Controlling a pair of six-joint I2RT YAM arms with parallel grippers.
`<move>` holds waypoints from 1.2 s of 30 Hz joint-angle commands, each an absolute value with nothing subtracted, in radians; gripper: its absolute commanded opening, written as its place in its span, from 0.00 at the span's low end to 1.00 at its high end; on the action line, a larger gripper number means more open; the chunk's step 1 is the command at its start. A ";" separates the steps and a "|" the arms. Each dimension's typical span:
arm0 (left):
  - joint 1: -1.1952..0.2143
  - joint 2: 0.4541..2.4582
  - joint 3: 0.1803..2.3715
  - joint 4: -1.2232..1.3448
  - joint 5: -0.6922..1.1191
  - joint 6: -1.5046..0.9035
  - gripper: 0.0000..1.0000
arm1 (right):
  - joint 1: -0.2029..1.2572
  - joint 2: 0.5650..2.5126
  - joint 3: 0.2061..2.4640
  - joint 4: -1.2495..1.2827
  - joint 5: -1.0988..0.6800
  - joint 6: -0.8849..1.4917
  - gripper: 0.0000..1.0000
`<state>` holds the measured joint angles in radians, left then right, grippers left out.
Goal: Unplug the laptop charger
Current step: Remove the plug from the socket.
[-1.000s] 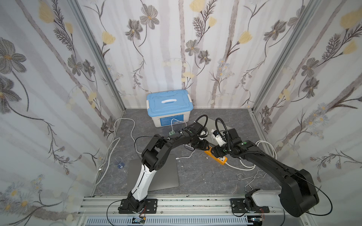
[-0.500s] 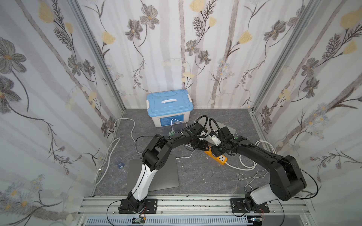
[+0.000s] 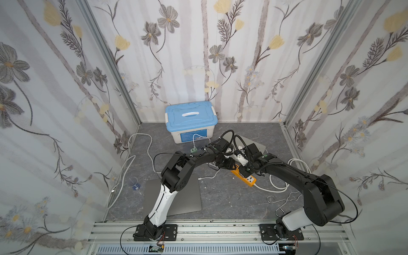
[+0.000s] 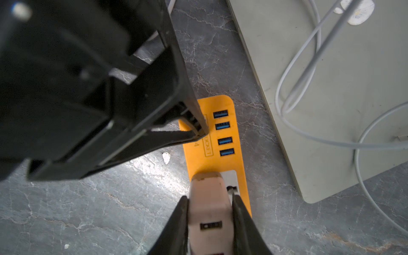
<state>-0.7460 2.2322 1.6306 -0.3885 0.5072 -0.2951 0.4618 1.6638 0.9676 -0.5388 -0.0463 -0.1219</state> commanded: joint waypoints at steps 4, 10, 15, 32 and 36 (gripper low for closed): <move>-0.742 2.249 1.618 -0.479 0.469 -0.296 0.59 | 0.466 1.624 0.965 -0.509 -0.026 -0.152 0.26; -0.742 2.257 1.618 -0.482 0.469 -0.298 0.59 | 0.483 1.602 0.963 -0.505 0.008 -0.160 0.21; -0.741 2.258 1.617 -0.484 0.468 -0.301 0.59 | 0.497 1.586 0.978 -0.511 0.055 -0.165 0.19; -0.741 2.263 1.616 -0.482 0.473 -0.301 0.59 | 0.497 1.538 1.017 -0.550 0.154 -0.160 0.20; -0.741 2.249 1.623 -0.481 0.485 -0.295 0.59 | 0.423 1.517 1.053 -0.563 0.203 -0.093 0.22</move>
